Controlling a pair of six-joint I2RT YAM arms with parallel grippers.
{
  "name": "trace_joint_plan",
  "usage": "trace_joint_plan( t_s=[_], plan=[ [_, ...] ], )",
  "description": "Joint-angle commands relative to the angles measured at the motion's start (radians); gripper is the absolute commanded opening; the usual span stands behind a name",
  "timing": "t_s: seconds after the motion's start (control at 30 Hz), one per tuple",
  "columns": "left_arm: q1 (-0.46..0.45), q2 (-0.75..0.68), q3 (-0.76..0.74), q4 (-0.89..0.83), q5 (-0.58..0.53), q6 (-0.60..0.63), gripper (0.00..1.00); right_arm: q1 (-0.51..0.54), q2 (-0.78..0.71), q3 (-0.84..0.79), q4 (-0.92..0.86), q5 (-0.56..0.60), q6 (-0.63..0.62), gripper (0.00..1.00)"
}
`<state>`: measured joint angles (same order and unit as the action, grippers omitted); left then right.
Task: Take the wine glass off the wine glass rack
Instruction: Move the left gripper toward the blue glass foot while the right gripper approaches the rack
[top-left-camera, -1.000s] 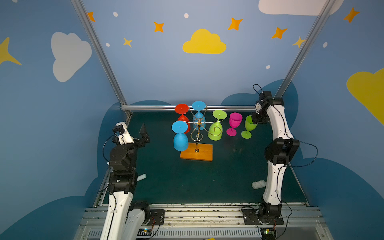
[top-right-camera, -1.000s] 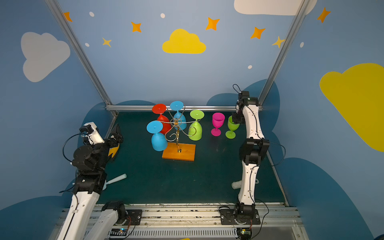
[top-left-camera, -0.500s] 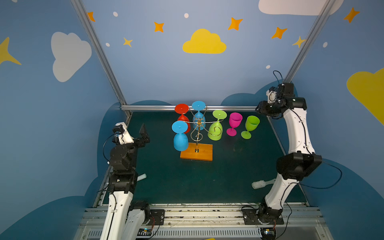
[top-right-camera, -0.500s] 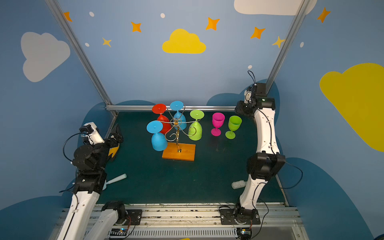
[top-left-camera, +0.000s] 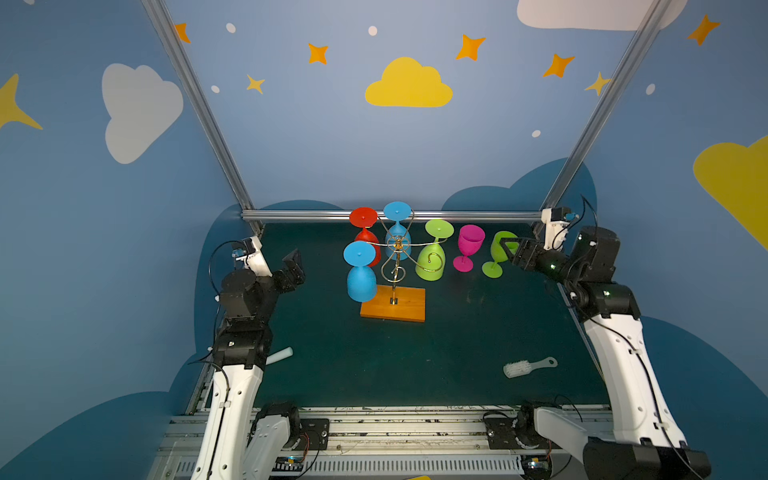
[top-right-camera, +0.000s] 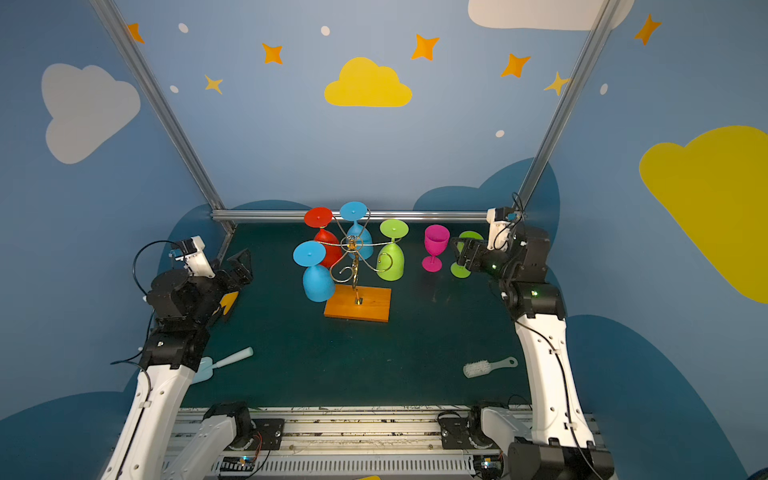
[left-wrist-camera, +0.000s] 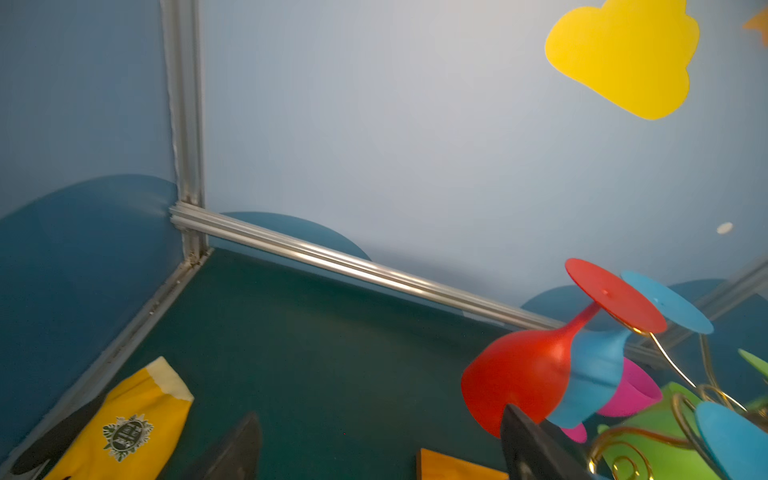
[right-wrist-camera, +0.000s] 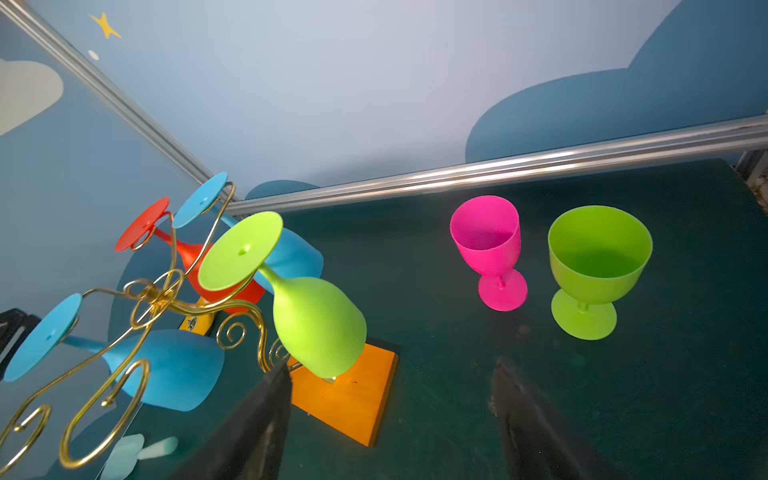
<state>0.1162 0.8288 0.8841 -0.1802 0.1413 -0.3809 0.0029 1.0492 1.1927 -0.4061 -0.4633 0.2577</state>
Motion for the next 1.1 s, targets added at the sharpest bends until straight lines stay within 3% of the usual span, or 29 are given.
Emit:
trace_joint_plan(
  t_s=[0.0,0.2,0.37,0.57,0.7,1.07],
  plan=[
    [0.046,0.021,0.03,-0.099,0.27,-0.093,0.82,0.014,-0.042,-0.047,0.073,-0.03,-0.006,0.75],
    [0.099,0.022,0.061,-0.074,0.543,-0.207,0.71,0.031,-0.096,-0.105,0.074,-0.037,-0.009,0.75],
    [0.136,0.047,0.054,0.023,0.752,-0.369,0.57,0.04,-0.097,-0.136,0.092,-0.057,0.002,0.76],
    [0.146,0.076,0.062,0.133,0.933,-0.525,0.56,0.06,-0.104,-0.163,0.117,-0.058,0.007,0.76],
    [0.125,0.075,0.088,0.113,0.961,-0.536,0.56,0.074,-0.107,-0.167,0.113,-0.061,0.0,0.76],
    [-0.003,0.104,0.099,0.099,0.878,-0.525,0.5,0.117,-0.128,-0.173,0.09,-0.076,-0.008,0.77]
  ],
)
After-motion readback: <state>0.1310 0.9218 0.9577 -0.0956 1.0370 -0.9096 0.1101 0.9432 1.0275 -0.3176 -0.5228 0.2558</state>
